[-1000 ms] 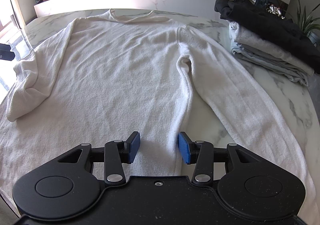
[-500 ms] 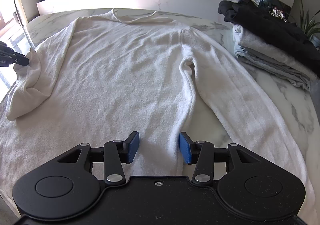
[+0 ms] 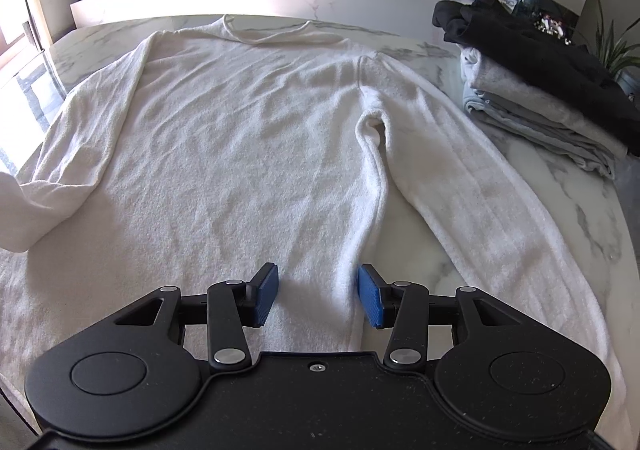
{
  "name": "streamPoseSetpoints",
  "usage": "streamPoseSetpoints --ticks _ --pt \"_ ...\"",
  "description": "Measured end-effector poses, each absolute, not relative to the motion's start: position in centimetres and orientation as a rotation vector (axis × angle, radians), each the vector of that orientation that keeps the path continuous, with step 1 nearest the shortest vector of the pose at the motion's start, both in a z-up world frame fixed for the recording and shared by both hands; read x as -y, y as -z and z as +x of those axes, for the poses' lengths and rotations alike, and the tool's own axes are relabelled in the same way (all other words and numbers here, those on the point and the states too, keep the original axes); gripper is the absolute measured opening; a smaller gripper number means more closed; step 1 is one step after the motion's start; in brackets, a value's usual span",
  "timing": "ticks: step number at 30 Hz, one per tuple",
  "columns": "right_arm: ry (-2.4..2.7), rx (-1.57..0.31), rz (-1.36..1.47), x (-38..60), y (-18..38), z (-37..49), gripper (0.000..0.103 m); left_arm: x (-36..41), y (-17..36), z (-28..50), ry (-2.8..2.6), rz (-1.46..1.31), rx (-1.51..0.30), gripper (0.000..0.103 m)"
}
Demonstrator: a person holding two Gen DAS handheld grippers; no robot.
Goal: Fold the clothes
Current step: 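Pinch the hem with the left gripper, tug it straight, and release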
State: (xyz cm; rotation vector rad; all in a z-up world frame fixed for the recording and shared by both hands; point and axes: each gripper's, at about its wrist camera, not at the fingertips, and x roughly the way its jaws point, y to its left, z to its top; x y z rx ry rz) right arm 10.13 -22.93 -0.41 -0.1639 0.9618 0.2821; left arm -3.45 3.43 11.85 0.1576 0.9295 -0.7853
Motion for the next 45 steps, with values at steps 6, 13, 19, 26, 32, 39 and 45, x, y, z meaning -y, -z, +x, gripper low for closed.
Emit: streamPoseSetpoints --ticks 6,13,19,26,32,39,45 --pt "-0.267 -0.963 -0.167 23.3 0.3 9.4 0.043 -1.5 -8.0 -5.8 0.794 0.143 -1.023 0.033" --pt "-0.283 -0.933 -0.175 23.6 -0.6 7.7 0.043 -4.7 -6.6 -3.5 0.582 0.068 -1.003 0.036" --pt "-0.486 -0.921 -0.065 21.8 -2.1 4.0 0.042 -8.4 -6.3 0.3 0.379 0.019 -1.002 0.025" --pt "-0.659 -0.918 -0.011 17.2 -2.5 -2.5 0.042 -8.6 -4.2 1.6 0.344 -0.106 -1.047 0.022" --pt "-0.649 -0.938 -0.001 15.4 -1.7 -5.6 0.042 -6.2 -3.4 -2.6 0.368 -0.080 -1.053 0.022" --pt "-0.634 -0.887 -0.166 13.9 -1.0 -8.7 0.042 -2.6 -3.0 -7.7 0.372 -0.027 -1.028 0.022" --pt "-0.638 -0.836 -0.257 13.0 -0.5 -9.9 0.015 -2.1 -1.8 -8.7 0.354 -0.075 -1.048 0.022"
